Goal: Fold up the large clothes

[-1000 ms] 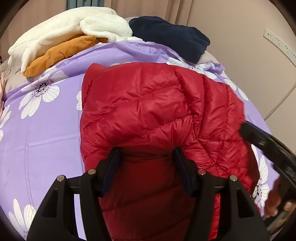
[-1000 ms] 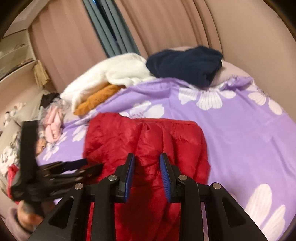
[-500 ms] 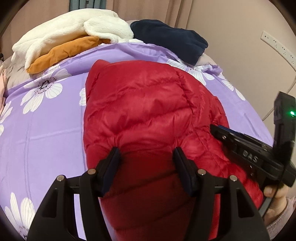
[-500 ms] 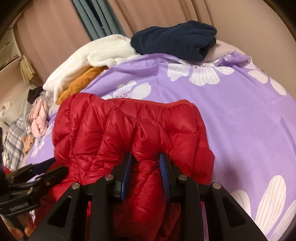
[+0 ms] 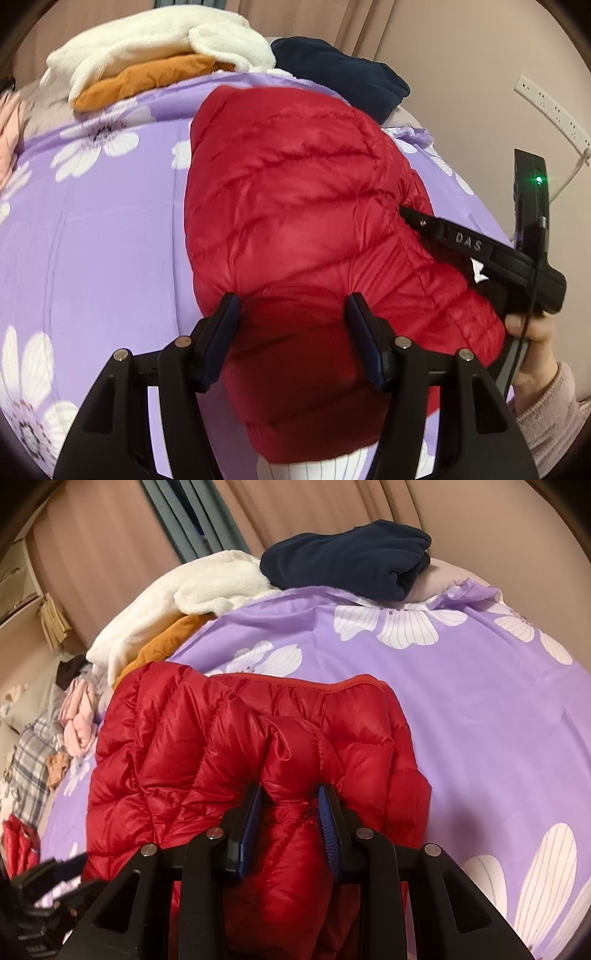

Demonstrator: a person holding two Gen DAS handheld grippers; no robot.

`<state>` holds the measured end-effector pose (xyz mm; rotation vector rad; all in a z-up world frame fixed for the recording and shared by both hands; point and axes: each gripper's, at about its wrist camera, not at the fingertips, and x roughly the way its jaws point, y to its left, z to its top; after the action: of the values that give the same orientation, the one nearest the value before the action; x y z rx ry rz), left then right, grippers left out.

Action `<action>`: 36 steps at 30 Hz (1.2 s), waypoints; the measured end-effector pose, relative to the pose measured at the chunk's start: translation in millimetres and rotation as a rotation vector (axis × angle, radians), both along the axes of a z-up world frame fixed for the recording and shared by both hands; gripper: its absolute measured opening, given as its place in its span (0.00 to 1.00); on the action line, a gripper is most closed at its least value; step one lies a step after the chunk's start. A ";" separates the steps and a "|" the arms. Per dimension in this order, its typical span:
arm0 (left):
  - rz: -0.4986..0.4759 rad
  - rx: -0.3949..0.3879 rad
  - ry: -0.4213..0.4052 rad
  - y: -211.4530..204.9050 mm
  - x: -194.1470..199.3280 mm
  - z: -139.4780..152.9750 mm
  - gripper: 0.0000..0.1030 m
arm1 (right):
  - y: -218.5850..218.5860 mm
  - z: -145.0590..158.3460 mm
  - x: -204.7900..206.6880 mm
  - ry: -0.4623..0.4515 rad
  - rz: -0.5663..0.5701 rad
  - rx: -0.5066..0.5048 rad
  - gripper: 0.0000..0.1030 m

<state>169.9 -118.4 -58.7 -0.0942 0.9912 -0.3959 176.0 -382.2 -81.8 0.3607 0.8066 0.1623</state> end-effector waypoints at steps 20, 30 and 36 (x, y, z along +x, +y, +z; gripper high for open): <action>0.004 -0.020 0.021 3.2 -6.1 -4.1 0.61 | -0.3 -0.2 0.7 0.002 -0.002 -0.001 0.28; 0.007 -0.019 0.025 2.8 -5.6 -6.4 0.63 | -0.6 -0.4 0.2 0.000 -0.003 0.001 0.28; 0.007 -0.020 0.025 3.0 -5.4 -6.8 0.64 | -0.6 -0.7 0.1 0.000 -0.003 0.001 0.28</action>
<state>164.5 -115.3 -65.5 -0.1209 1.0118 -0.3993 176.1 -382.8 -82.5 0.3625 0.8064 0.1596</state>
